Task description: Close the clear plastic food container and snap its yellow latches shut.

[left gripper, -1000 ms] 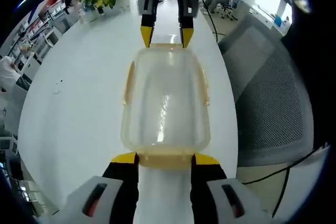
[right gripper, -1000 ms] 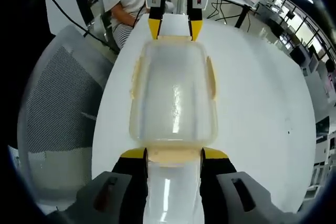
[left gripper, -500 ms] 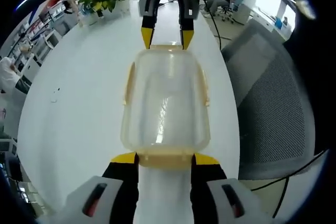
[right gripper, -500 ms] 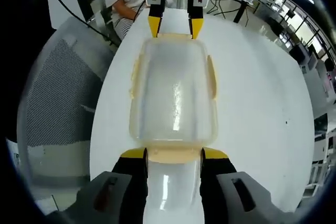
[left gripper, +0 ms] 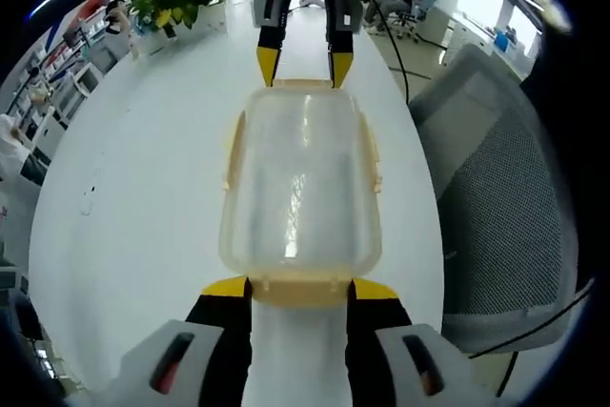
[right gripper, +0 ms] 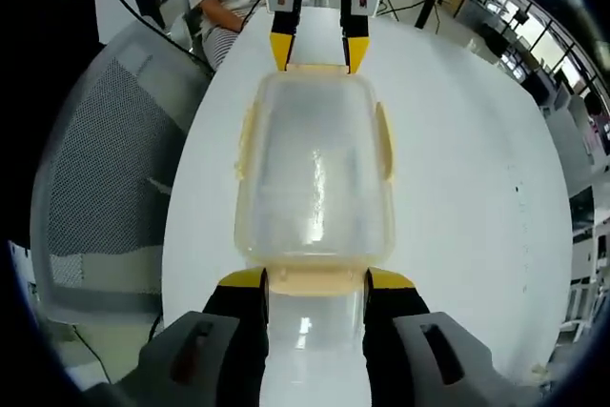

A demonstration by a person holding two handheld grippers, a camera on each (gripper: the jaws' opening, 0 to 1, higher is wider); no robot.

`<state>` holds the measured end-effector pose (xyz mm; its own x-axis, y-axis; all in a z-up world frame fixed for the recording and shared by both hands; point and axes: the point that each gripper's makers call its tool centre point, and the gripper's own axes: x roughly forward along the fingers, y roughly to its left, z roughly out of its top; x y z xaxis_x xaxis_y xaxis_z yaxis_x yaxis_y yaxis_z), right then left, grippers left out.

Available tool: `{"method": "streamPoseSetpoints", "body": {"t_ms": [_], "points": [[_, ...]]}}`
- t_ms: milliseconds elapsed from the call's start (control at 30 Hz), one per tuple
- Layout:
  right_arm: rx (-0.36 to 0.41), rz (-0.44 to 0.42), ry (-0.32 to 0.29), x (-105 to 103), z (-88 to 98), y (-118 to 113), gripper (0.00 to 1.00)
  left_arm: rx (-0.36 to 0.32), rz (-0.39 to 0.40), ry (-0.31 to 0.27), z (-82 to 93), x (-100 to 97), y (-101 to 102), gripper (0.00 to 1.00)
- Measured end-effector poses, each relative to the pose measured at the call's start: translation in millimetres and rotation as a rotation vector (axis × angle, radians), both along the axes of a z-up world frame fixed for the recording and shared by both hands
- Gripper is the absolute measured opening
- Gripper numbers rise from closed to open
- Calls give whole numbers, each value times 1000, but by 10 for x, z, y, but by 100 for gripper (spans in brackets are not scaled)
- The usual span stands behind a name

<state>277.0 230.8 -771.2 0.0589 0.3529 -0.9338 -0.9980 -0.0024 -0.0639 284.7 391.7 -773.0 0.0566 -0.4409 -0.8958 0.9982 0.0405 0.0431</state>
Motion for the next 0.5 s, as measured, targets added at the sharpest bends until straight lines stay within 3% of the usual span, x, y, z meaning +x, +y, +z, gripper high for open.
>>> {"method": "streamPoseSetpoints", "body": {"t_ms": [500], "points": [[-45, -6, -3, 17, -83, -611, 35, -38, -15, 22, 27, 32, -624, 33]]}}
